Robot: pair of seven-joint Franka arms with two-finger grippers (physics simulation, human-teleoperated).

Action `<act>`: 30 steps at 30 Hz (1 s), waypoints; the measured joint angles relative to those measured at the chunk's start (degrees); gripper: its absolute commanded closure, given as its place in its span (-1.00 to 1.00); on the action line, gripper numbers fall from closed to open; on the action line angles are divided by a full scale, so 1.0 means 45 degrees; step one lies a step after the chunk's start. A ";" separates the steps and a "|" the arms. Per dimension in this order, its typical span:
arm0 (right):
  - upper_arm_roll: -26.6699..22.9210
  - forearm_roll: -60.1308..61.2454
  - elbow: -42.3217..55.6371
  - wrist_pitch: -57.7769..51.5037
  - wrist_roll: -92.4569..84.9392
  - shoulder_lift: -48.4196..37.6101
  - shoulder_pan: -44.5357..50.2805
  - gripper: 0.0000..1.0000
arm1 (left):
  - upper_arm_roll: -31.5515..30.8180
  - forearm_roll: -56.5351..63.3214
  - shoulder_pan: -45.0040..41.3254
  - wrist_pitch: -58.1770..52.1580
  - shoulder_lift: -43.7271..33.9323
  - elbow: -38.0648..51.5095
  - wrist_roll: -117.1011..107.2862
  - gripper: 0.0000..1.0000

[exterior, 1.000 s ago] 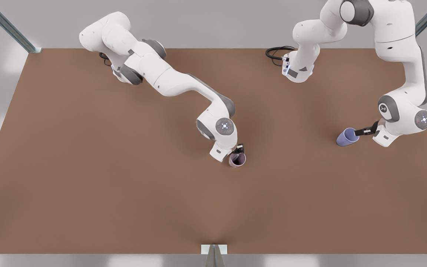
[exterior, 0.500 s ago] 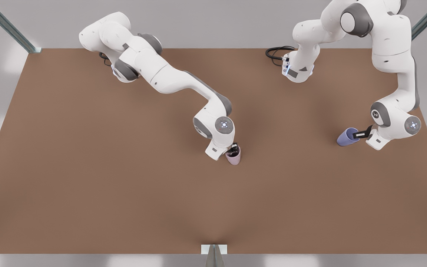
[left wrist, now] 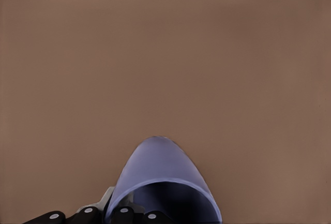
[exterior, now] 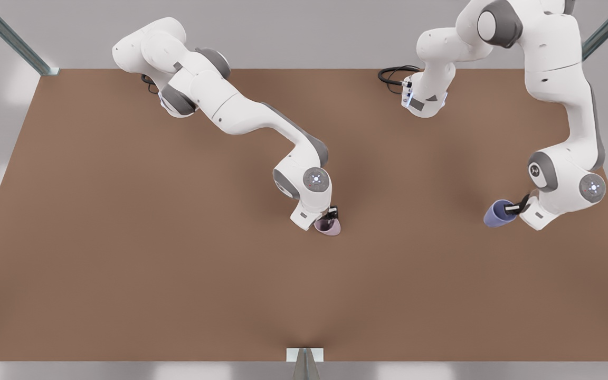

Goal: Stack the cups, with the pink cup at the bottom and the purple cup at the top

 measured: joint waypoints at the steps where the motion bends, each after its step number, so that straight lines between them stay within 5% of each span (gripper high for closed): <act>1: 0.0008 0.0005 0.0001 0.0125 0.0006 0.0014 0.0018 -1.00 | -0.0092 0.0003 -0.0079 -0.0277 -0.0020 0.0255 -0.0069 0.57; 9: 0.0017 -0.0004 -0.0157 0.1341 0.0046 -0.0052 0.0057 -1.00 | -0.0214 0.0034 -0.0514 -0.1514 -0.0381 0.0577 -0.0574 0.57; 16: 0.0105 0.0702 -0.3116 -0.0755 -0.0311 -0.6776 -0.4451 -1.00 | -0.0789 0.0005 -0.1340 -0.1997 -0.0571 0.0863 -0.1209 0.57; 21: -0.0050 0.1376 -0.5628 -0.4522 -0.1515 -1.1442 -0.8898 -1.00 | -0.2985 0.0055 -0.3837 -0.2883 0.0515 0.3786 -0.3246 0.57; 30: -0.0743 0.1532 -0.5527 -0.5137 -0.5978 -1.0012 -0.9115 -1.00 | -0.3261 -0.0194 -0.5200 -0.3399 0.1571 0.5259 -0.6824 0.57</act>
